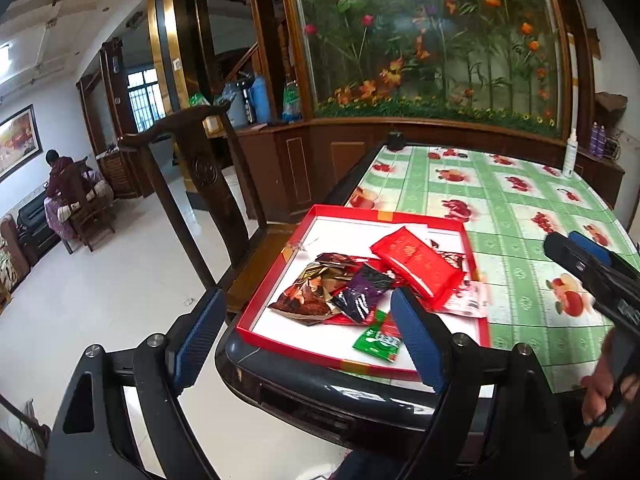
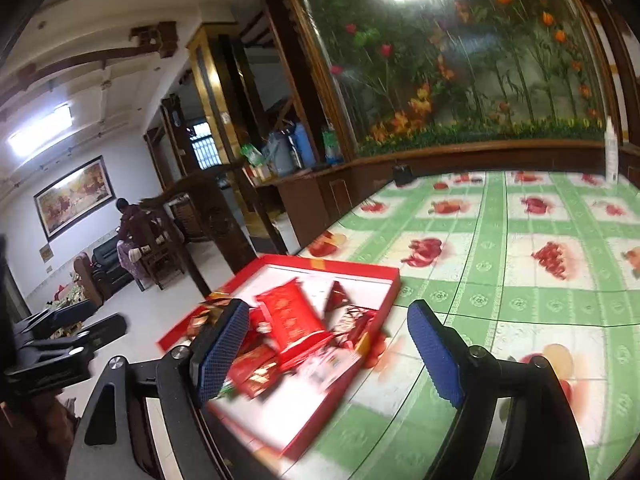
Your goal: Organize snacks
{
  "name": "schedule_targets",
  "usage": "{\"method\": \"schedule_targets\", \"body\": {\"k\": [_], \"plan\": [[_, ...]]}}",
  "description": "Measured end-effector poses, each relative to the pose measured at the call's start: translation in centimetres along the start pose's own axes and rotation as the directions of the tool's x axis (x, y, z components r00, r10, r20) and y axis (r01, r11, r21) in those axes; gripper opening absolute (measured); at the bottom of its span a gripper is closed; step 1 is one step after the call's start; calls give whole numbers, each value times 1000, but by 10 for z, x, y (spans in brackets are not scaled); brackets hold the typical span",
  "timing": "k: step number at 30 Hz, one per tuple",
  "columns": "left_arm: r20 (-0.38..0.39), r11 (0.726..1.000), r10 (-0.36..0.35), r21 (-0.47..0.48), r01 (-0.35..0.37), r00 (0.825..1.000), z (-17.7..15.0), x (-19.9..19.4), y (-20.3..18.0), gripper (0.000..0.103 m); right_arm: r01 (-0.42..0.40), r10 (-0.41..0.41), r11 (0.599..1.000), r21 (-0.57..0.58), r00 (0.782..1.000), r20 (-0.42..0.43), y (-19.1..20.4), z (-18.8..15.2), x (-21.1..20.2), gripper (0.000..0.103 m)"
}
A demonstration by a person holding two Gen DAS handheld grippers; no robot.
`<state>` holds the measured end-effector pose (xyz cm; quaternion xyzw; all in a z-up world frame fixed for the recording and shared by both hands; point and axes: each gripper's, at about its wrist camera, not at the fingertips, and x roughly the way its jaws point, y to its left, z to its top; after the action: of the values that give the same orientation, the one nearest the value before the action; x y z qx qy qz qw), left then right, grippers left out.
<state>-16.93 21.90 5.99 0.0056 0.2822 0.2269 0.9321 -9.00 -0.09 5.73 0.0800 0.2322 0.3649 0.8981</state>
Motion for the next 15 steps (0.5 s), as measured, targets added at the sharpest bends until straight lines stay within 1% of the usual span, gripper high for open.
{"method": "schedule_targets", "body": {"k": [3,4,6,8,9,11,12,13,15], "plan": [[21,1000,4,3,-4,1000,-4,-15,-3,86,-11,12,1000,-19,999,47,19,-3,-34,90],[29,1000,7,5,-7,1000,-5,-20,-3,86,-13,15,999,-30,997,74,27,-4,-48,95],[48,1000,5,6,-5,999,-8,-31,-2,86,-6,10,999,-41,994,106,36,-6,-64,102],[75,1000,-2,5,1,997,-12,-42,0,87,-15,19,1000,-28,986,168,43,-9,-85,103],[84,1000,-7,5,6,996,-14,-47,2,88,-15,19,1000,-25,983,185,45,-10,-90,103],[107,1000,-10,8,9,994,-17,-55,4,90,13,-9,1000,-19,973,231,52,-14,-104,103],[122,1000,-5,10,3,993,-18,-59,4,94,17,-12,1000,-18,971,238,53,-15,-107,103],[140,1000,6,11,-8,990,-18,-62,5,102,9,-5,1000,-13,969,246,56,-17,-110,103],[180,999,28,11,-31,983,-21,-69,6,103,-8,9,1000,-5,965,262,57,-20,-114,103]]}}
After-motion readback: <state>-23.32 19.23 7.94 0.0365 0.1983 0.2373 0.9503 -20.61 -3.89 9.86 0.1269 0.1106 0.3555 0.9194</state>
